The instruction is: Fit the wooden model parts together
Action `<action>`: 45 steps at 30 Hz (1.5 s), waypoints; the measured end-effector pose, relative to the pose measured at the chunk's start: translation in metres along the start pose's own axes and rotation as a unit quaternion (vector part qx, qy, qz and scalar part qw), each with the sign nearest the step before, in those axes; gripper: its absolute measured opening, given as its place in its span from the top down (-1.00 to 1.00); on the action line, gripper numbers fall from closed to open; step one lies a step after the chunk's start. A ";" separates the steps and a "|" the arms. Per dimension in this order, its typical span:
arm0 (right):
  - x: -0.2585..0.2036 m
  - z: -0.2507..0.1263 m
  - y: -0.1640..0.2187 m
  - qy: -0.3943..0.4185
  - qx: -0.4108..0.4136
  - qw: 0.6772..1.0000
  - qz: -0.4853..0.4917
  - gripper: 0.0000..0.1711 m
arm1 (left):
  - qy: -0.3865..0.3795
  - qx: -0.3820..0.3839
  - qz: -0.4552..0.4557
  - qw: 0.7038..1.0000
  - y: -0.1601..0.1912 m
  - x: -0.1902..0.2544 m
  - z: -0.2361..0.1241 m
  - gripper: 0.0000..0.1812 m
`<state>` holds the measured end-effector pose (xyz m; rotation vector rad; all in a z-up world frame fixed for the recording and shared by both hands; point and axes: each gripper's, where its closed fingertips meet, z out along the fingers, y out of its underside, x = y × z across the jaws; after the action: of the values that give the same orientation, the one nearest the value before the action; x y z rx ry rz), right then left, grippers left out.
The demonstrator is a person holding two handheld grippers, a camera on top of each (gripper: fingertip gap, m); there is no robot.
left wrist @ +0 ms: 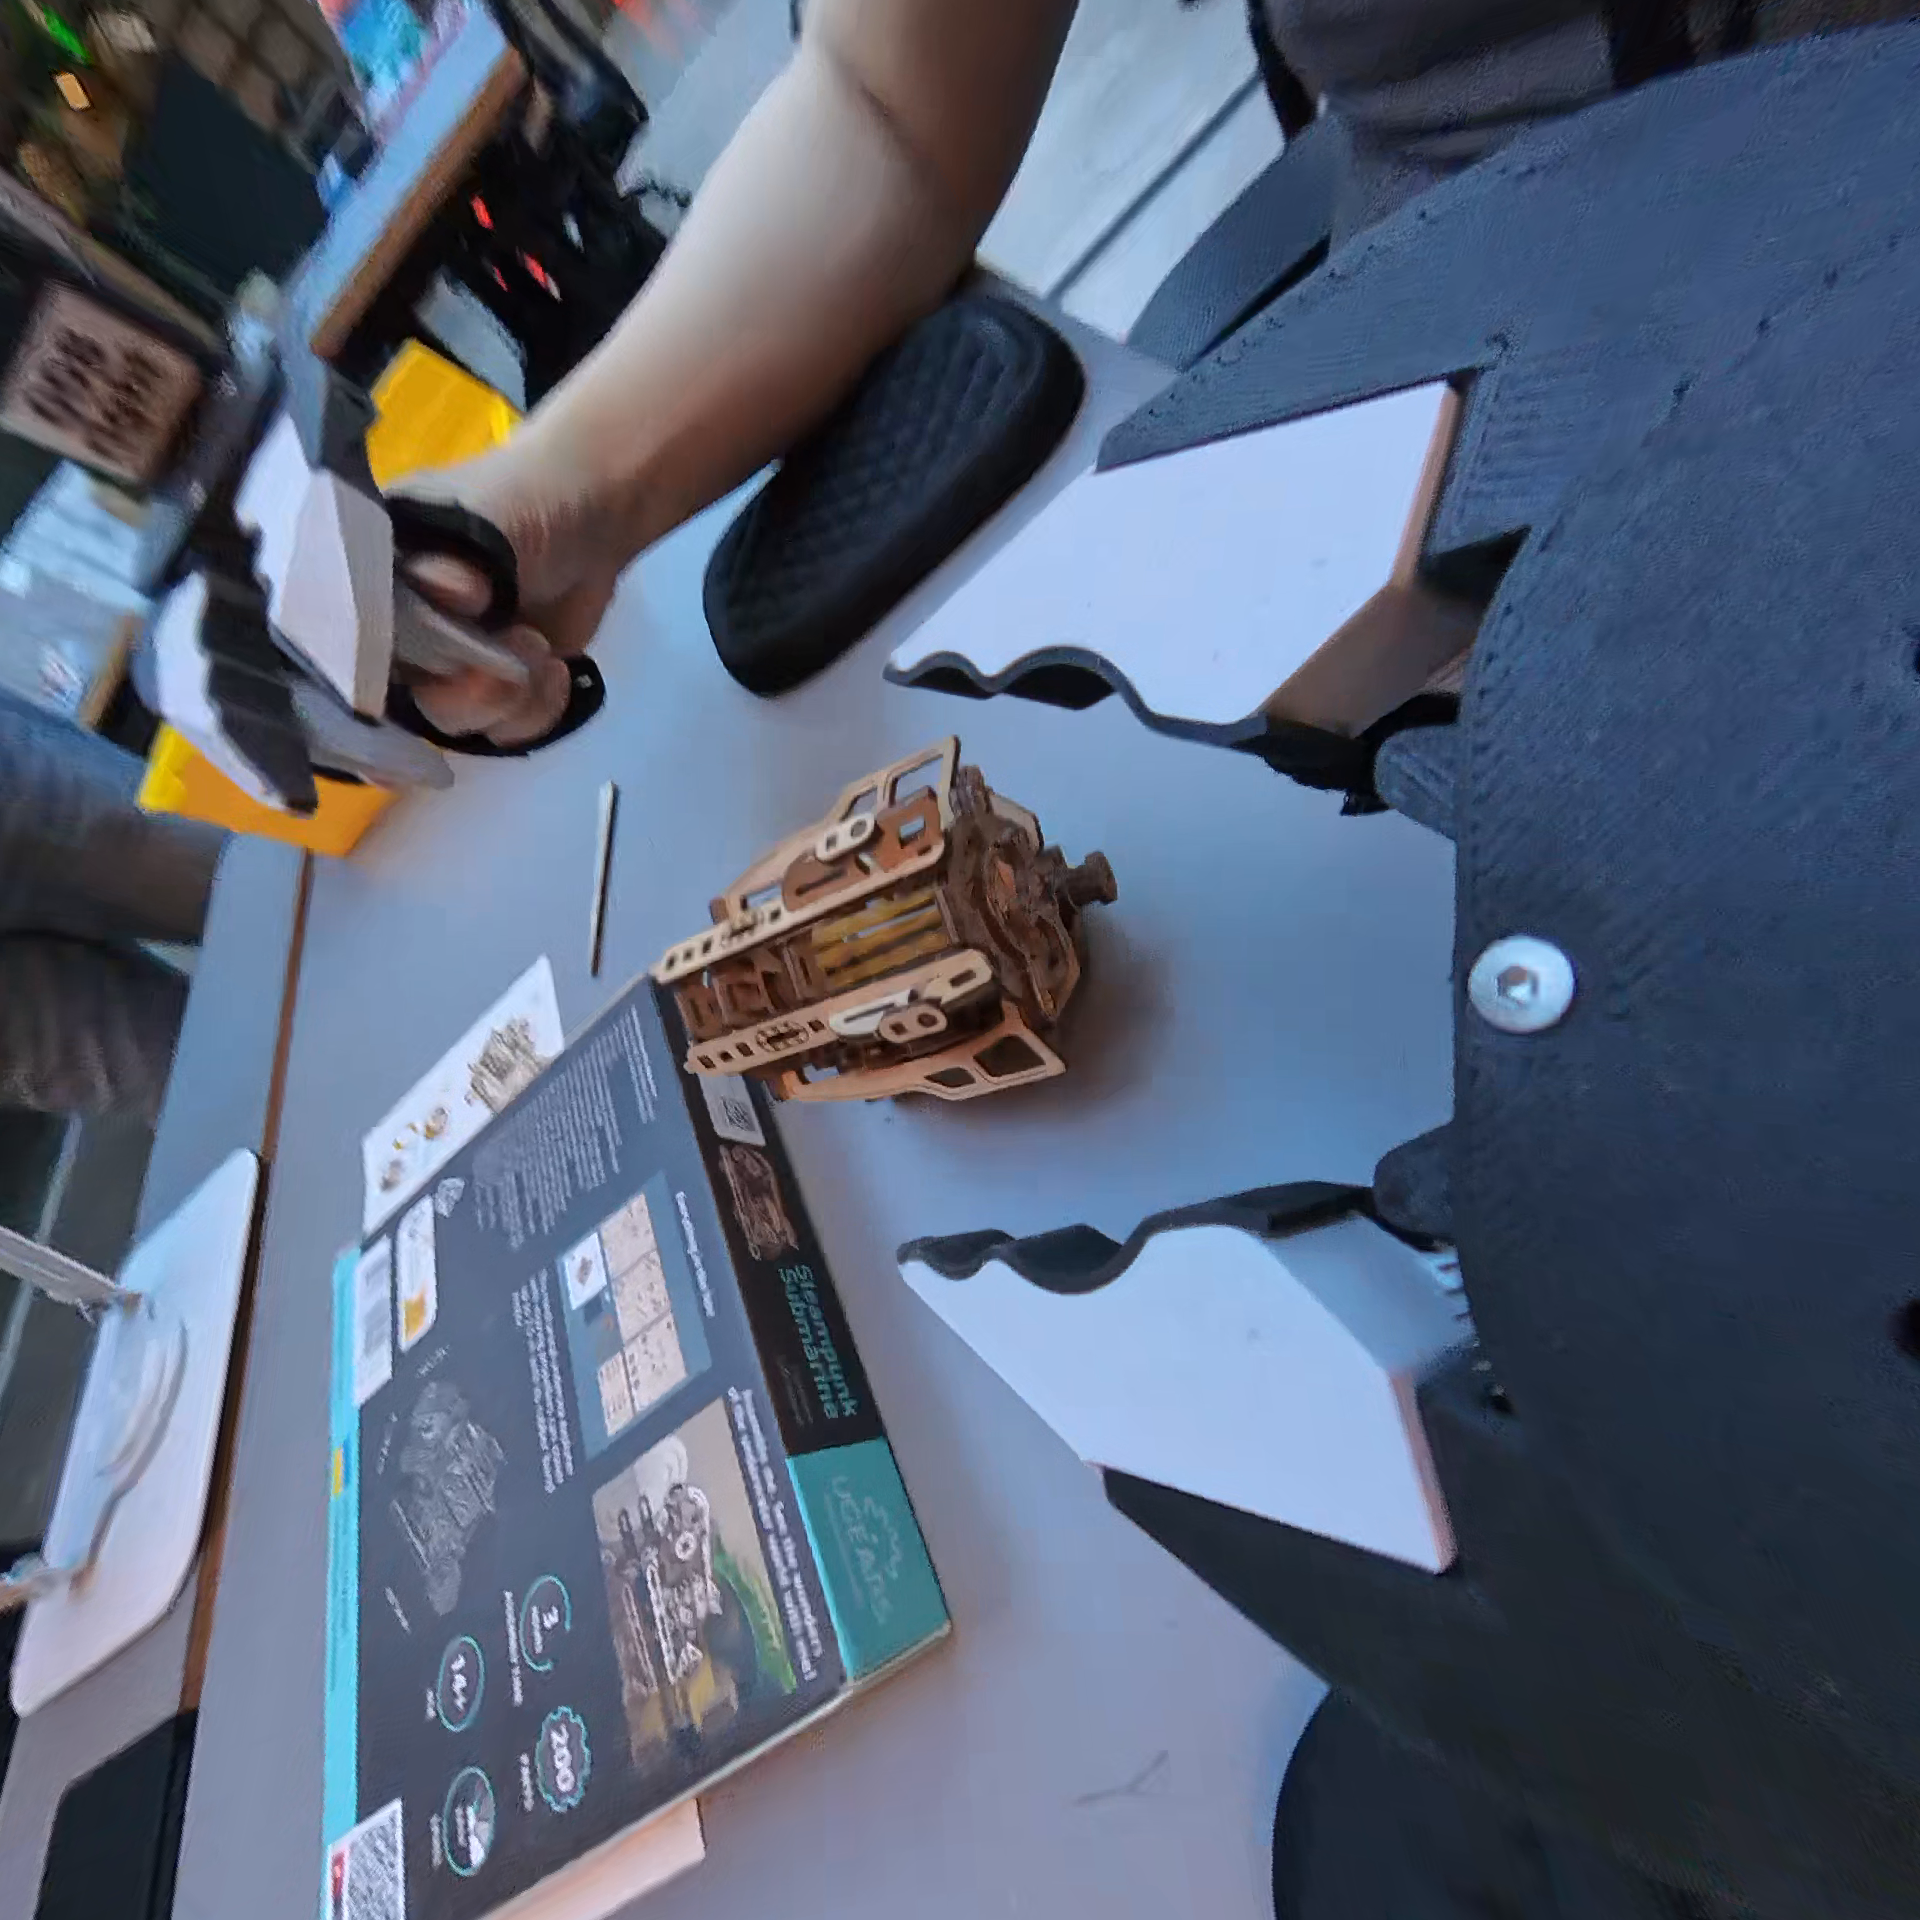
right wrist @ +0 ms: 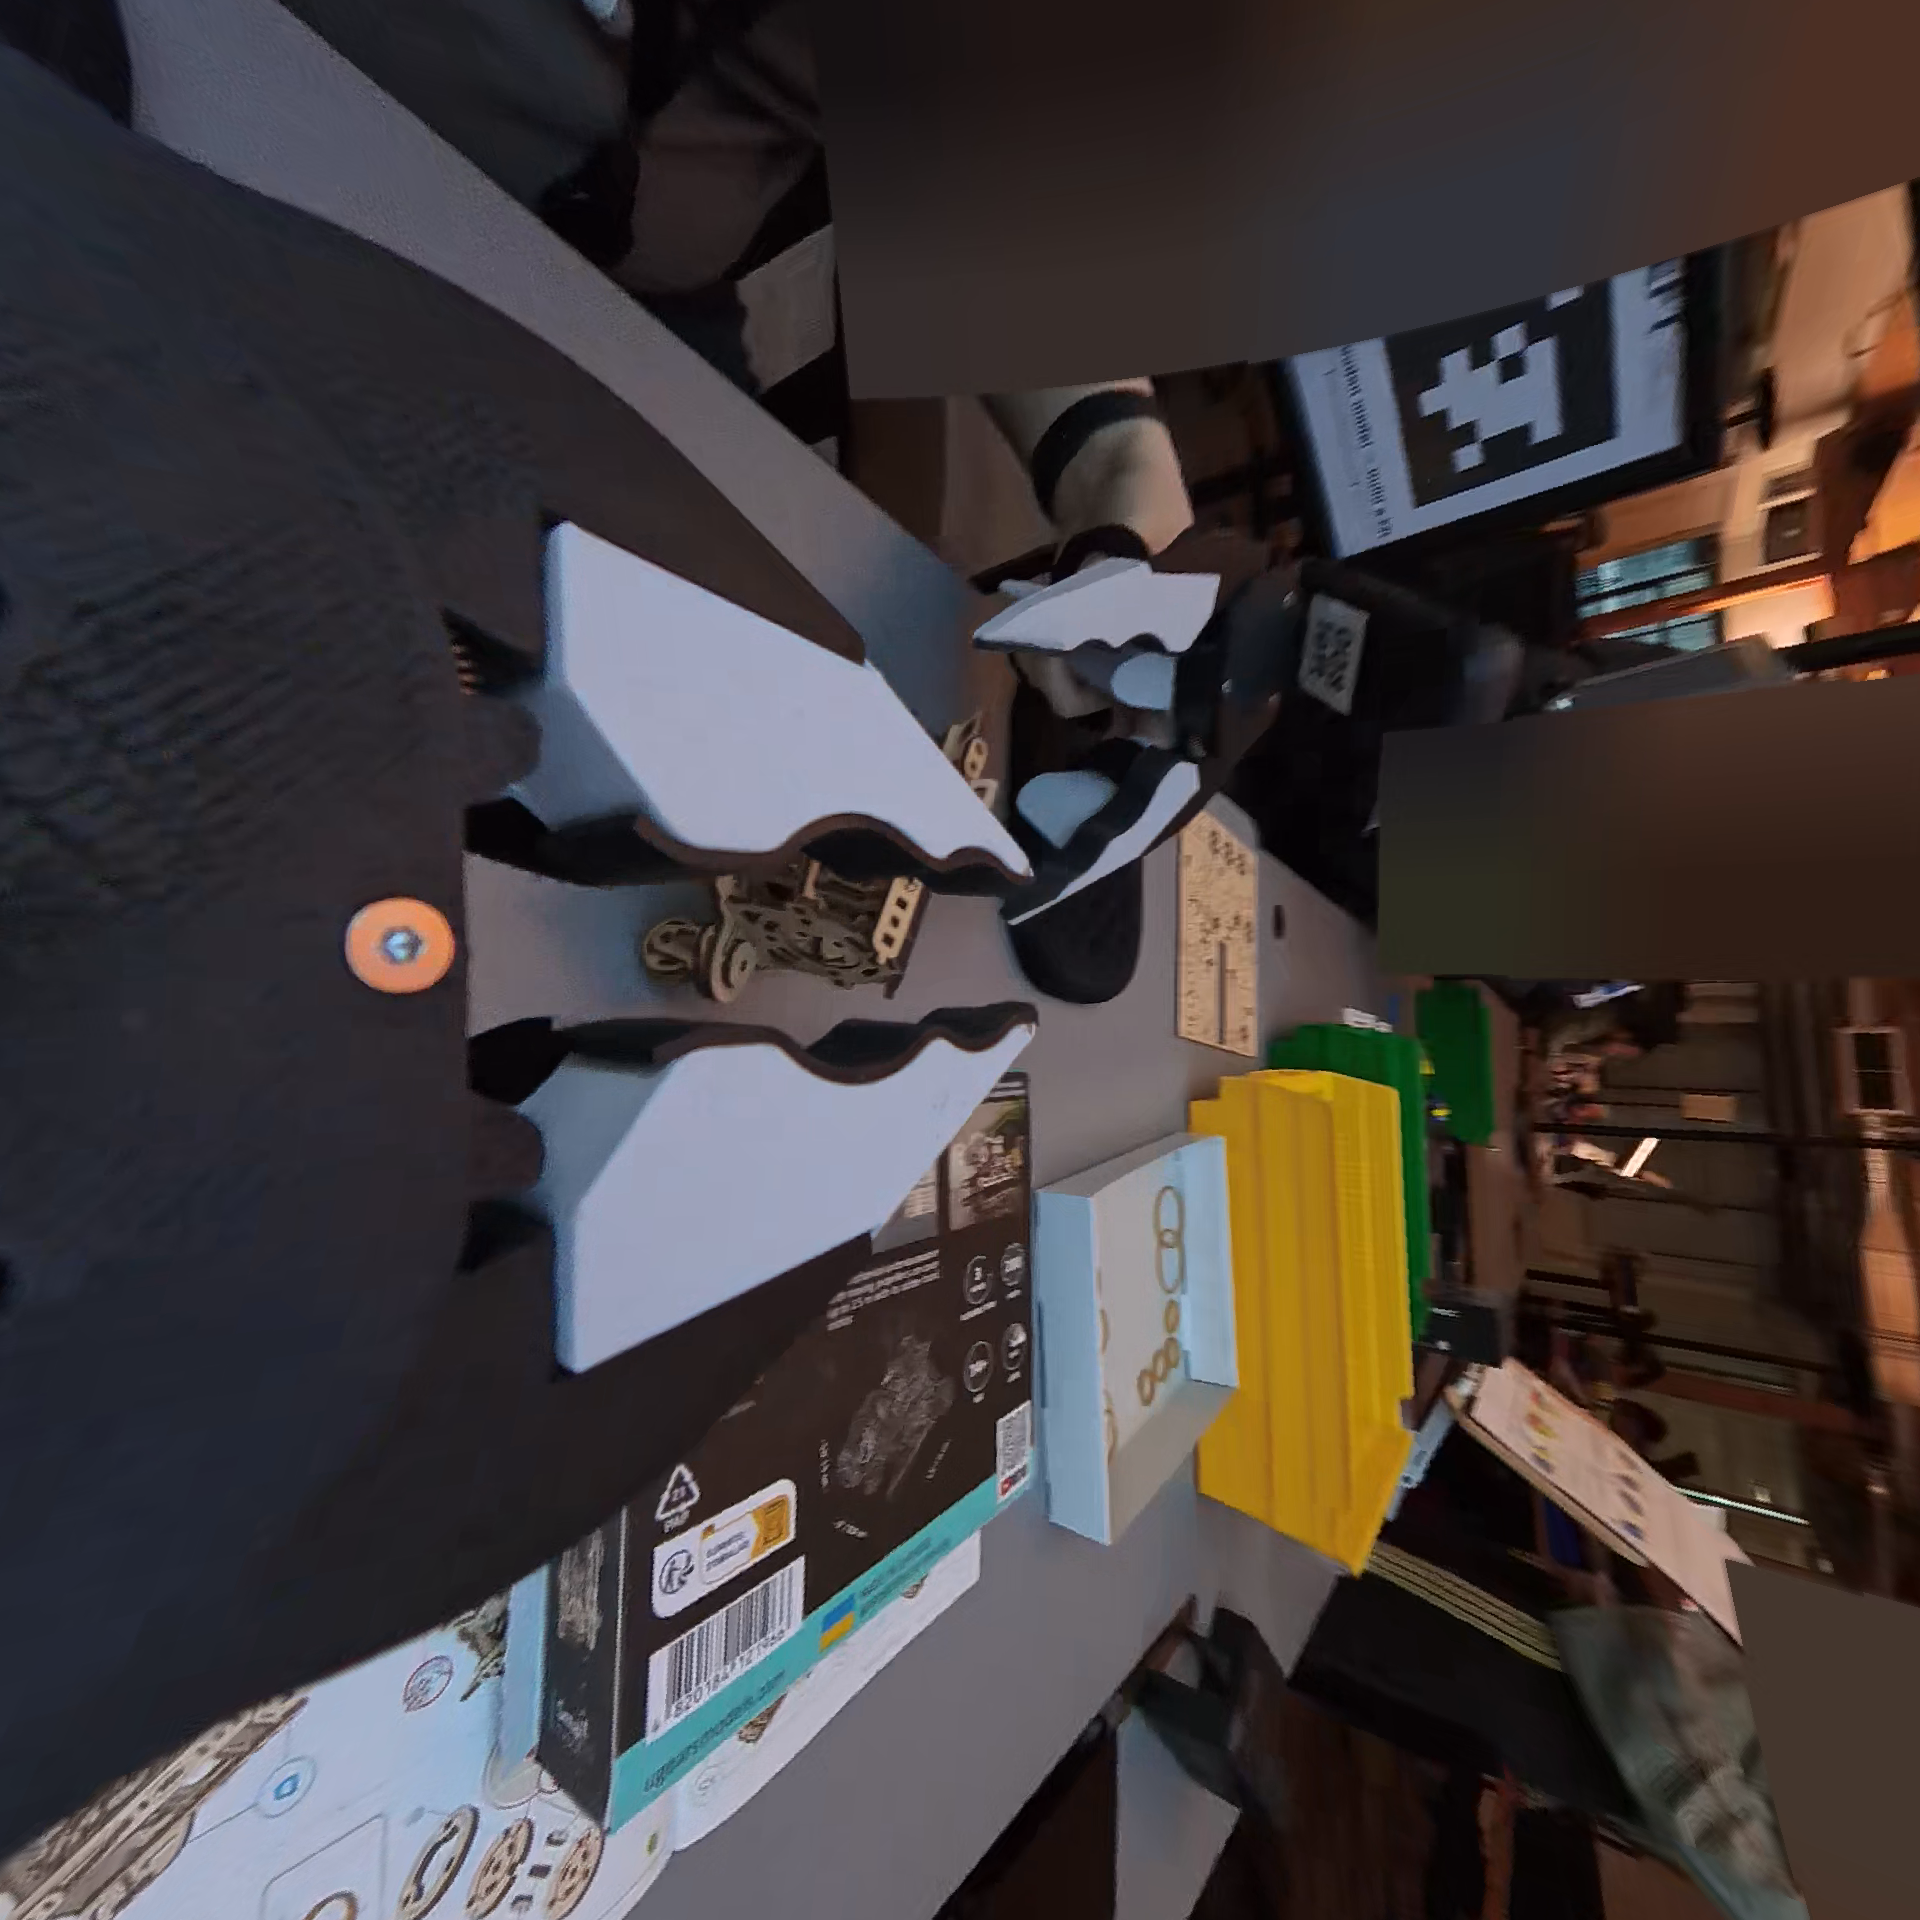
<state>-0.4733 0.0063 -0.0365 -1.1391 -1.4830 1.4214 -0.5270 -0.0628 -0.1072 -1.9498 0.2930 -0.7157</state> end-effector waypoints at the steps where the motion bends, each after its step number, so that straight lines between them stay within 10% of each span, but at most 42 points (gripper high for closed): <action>1: 0.001 0.005 0.008 0.002 -0.026 1.000 -0.011 0.77 | -0.028 -0.015 0.005 0.999 0.004 -0.002 0.007 -0.16; 29: -0.004 0.010 0.049 0.027 -0.105 0.993 -0.054 0.72 | -0.109 -0.055 0.056 0.991 0.009 -0.037 0.000 0.04; 35: -0.019 0.014 0.056 0.008 -0.086 0.996 -0.029 0.70 | 0.027 -0.036 0.027 0.999 -0.007 -0.001 0.000 -0.02; 45: -0.020 0.015 0.059 -0.016 -0.087 0.994 0.060 0.66 | -0.049 -0.129 0.167 0.976 0.019 -0.016 0.028 -0.07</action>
<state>-0.4765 -0.0191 -0.0953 -1.3381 -1.6100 1.4186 -0.5211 -0.0440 -0.1388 -2.1018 0.6623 -0.3744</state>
